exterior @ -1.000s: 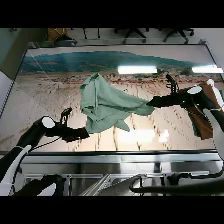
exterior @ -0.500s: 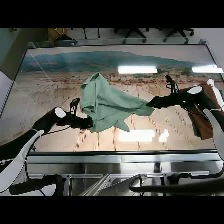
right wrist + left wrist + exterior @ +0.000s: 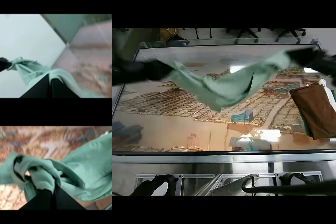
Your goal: Fold the shirts.
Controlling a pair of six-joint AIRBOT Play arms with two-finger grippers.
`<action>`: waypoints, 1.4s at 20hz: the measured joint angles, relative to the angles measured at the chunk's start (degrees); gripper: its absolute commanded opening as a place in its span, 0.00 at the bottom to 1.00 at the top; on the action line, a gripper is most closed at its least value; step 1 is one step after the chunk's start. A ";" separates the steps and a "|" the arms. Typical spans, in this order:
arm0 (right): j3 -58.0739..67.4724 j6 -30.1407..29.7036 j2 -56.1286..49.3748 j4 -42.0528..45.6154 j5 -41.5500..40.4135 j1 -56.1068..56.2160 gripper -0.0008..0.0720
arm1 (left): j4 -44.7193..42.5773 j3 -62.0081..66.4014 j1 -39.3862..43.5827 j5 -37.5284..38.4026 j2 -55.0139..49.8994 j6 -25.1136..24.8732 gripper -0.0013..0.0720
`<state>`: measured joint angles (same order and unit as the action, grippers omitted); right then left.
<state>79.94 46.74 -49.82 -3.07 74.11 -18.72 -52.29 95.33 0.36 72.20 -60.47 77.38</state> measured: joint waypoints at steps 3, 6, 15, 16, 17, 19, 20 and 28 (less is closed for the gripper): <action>3.02 -1.20 9.53 -5.84 -7.82 -2.82 0.04 | 0.11 14.67 -4.63 1.66 4.85 1.11 0.03; 4.13 -3.15 17.77 -7.98 -15.96 -3.89 0.04 | 0.09 21.33 -8.94 1.97 8.87 1.64 0.03; 1.84 -0.90 18.43 0.98 -18.38 -4.02 0.04 | 4.76 7.39 -14.10 -1.99 10.08 -3.69 0.03; 0.59 -0.92 16.68 1.46 -17.59 -3.26 0.04 | 5.11 5.95 -12.48 -2.40 8.02 -4.76 0.03; -1.03 -1.25 14.64 1.86 -17.42 -1.84 0.04 | 5.40 4.55 -10.51 -3.08 5.38 -6.10 0.04; -4.83 -4.02 10.08 2.54 -19.47 2.64 0.04 | 5.20 2.34 -6.69 -5.68 -0.87 -8.15 0.03; -6.75 -5.75 7.50 2.84 -21.84 5.33 0.04 | 4.46 1.57 -5.18 -7.13 -4.39 -8.81 0.04; -12.39 -23.10 -22.80 0.11 -41.92 21.22 0.08 | 0.26 -0.20 -3.63 -16.65 -33.24 -9.16 0.04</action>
<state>67.55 23.64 -72.62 -2.96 32.18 2.50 -52.03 95.13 -3.27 55.55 -93.71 68.23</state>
